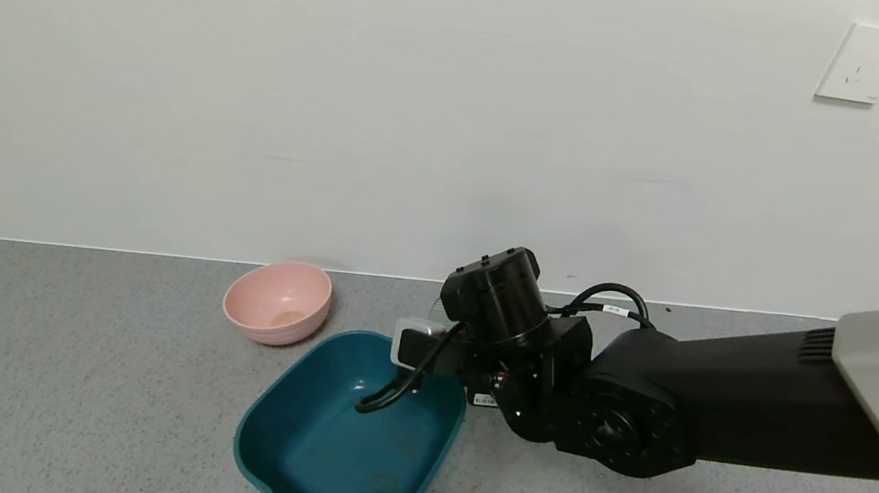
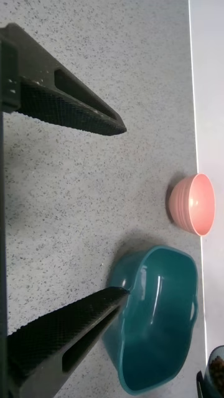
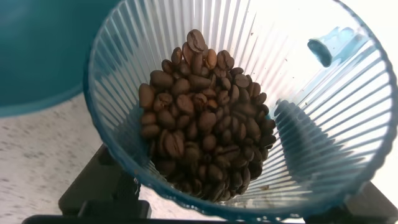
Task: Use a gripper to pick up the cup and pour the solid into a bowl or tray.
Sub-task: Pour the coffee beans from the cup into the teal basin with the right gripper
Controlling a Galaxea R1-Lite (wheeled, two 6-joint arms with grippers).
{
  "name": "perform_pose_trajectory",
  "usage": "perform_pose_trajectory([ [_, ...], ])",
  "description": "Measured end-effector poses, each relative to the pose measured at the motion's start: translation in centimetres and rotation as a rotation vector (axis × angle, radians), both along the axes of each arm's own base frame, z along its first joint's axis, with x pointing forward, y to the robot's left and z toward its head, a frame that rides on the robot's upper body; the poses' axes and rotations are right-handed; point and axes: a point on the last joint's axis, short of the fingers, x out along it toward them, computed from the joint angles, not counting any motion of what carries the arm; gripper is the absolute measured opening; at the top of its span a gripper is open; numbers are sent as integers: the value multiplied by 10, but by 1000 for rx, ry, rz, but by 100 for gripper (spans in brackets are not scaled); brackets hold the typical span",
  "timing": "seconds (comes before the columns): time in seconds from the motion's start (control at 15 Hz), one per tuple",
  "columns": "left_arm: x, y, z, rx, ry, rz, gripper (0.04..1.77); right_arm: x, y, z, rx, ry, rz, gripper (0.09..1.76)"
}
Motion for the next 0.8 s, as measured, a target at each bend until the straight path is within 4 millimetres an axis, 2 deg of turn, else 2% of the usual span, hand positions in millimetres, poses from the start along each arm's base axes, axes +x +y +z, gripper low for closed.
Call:
perform_pose_trajectory([
  [0.8, 0, 0, 0, 0, 0, 0, 175, -3, 15, -6, -323, -85, 105, 136],
])
